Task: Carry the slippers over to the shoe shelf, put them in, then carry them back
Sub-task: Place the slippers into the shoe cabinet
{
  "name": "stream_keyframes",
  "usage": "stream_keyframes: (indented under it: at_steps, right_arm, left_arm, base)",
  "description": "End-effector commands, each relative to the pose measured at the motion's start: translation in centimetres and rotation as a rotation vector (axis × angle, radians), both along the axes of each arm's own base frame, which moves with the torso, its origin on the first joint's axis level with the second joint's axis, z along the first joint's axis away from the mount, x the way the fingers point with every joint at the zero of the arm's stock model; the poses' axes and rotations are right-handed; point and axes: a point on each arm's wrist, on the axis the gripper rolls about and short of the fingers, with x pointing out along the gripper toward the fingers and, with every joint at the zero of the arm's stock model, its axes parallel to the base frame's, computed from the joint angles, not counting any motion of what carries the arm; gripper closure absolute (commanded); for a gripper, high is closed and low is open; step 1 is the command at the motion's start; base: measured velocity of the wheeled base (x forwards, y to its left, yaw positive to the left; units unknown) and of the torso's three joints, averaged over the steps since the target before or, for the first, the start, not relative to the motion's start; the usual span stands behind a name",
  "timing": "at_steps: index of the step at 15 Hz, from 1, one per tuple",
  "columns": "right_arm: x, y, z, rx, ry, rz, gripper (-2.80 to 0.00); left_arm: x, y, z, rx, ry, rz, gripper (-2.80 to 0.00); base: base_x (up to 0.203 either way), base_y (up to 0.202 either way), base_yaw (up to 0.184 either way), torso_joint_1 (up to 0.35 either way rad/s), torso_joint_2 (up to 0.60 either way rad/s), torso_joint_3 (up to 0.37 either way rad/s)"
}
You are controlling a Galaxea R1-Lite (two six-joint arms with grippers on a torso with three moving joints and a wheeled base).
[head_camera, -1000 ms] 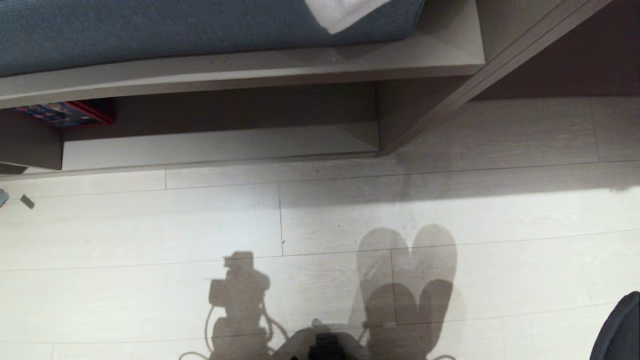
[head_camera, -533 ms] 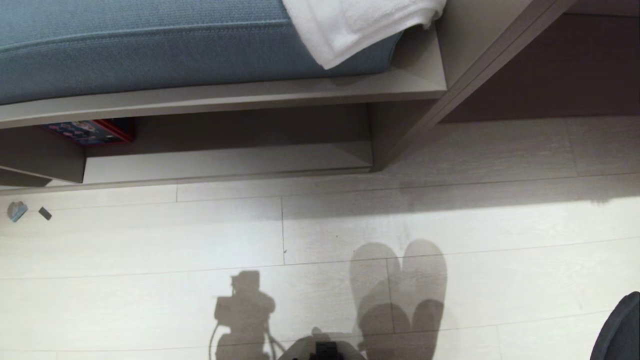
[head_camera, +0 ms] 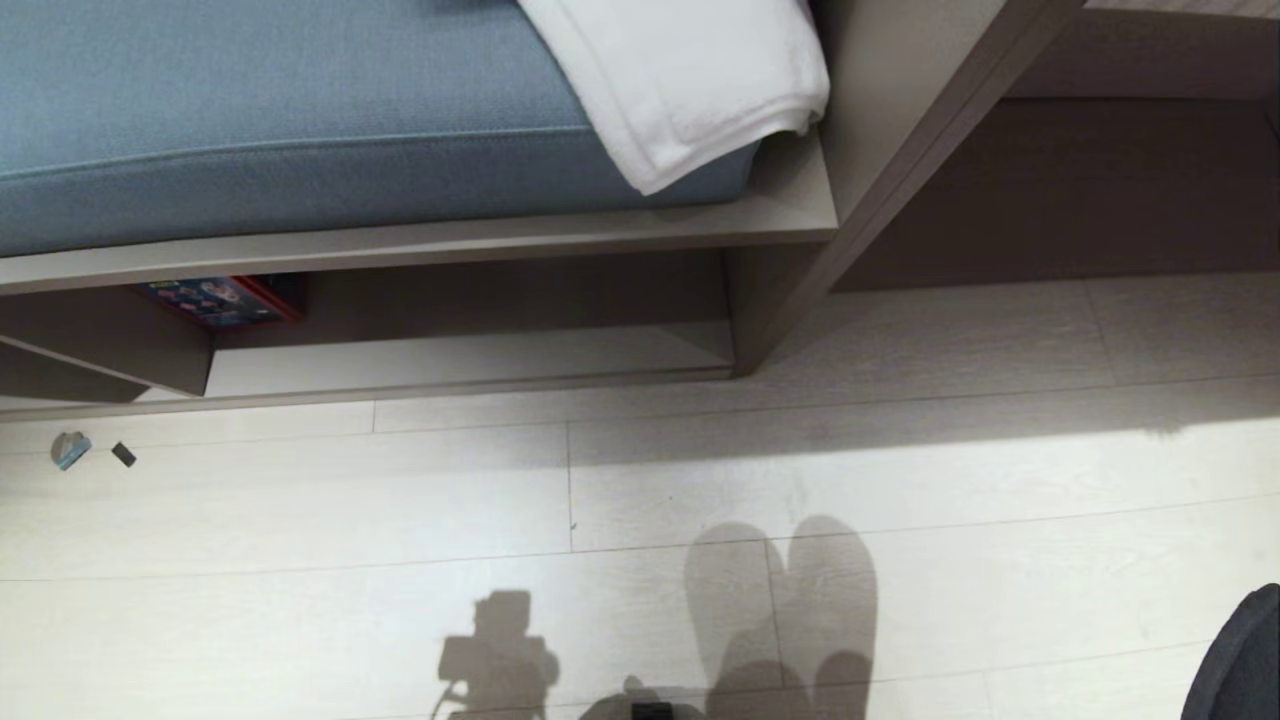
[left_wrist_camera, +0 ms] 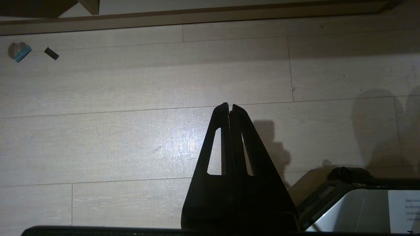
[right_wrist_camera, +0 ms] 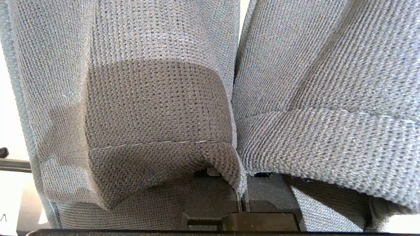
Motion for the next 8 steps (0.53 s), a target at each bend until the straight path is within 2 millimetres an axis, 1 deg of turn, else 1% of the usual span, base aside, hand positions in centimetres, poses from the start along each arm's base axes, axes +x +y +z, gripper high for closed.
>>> stream_keyframes:
  at_steps: [1, 8]
  right_arm:
    - [0.02, 0.0, 0.0, -0.001, 0.003, 0.001, 0.0]
    - [0.02, 0.0, 0.02, -0.001, 0.001, 0.001, 0.0]
  left_arm:
    - [0.01, 0.0, 0.01, 0.0, 0.0, 0.0, 0.0]
    - [0.01, 0.0, 0.02, -0.001, -0.001, 0.0, 0.0]
  base:
    - [0.0, 0.0, 0.0, 0.002, 0.0, 0.196]
    - [0.0, 0.0, 0.0, 0.003, 0.0, 0.203]
